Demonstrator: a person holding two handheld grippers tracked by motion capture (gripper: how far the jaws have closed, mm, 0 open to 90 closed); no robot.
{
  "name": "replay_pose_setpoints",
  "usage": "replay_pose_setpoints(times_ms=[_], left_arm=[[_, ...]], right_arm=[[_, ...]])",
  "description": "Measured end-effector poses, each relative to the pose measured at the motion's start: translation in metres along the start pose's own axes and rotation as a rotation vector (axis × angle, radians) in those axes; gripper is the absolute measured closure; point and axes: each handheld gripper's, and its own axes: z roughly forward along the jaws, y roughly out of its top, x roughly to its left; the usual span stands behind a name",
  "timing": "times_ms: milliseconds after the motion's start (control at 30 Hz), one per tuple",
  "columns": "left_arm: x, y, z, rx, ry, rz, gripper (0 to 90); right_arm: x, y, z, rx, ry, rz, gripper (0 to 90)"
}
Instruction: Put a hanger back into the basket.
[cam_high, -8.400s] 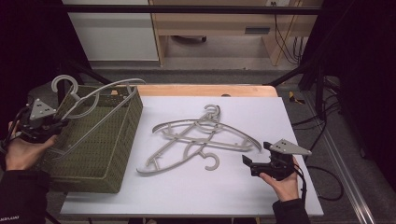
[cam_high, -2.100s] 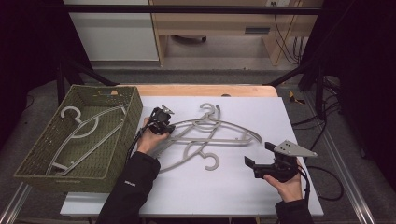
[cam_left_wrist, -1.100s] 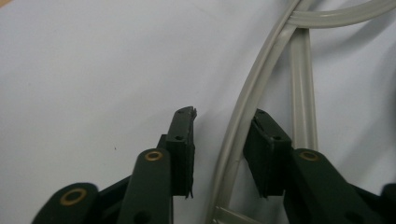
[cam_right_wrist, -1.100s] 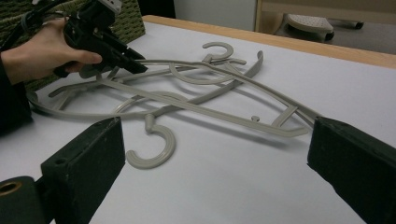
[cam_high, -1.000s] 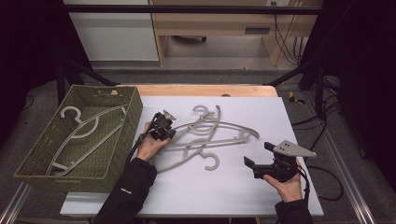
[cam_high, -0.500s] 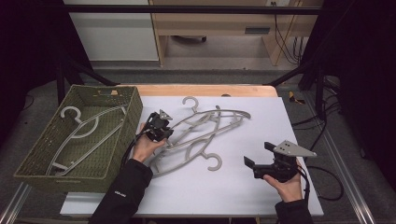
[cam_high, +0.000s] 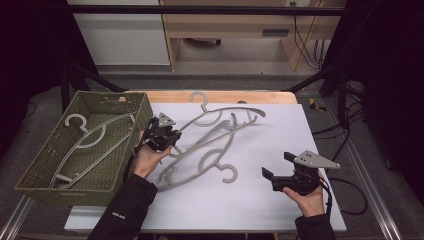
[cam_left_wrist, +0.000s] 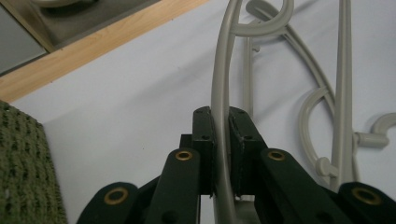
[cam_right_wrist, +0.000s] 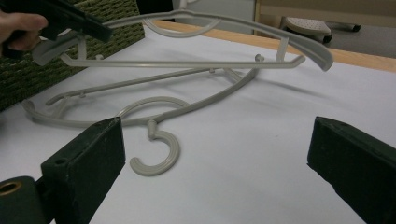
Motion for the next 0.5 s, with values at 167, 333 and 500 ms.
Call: replay_pose_setpoints(times_ms=[167, 333, 500], left_arm=[[-0.004, 0.003, -0.032, -0.026, -0.001, 0.026, 82.1], [-0.006, 0.004, -0.057, -0.052, 0.000, 0.033, 82.1], [-0.002, 0.001, -0.074, -0.071, 0.012, 0.034, 82.2]], right_arm=[[0.000, 0.000, 0.000, 0.002, -0.004, -0.001, 4.3], [0.000, 0.000, 0.000, 0.002, -0.007, -0.003, 3.8], [-0.001, 0.000, -0.001, -0.001, -0.009, -0.003, 3.3]])
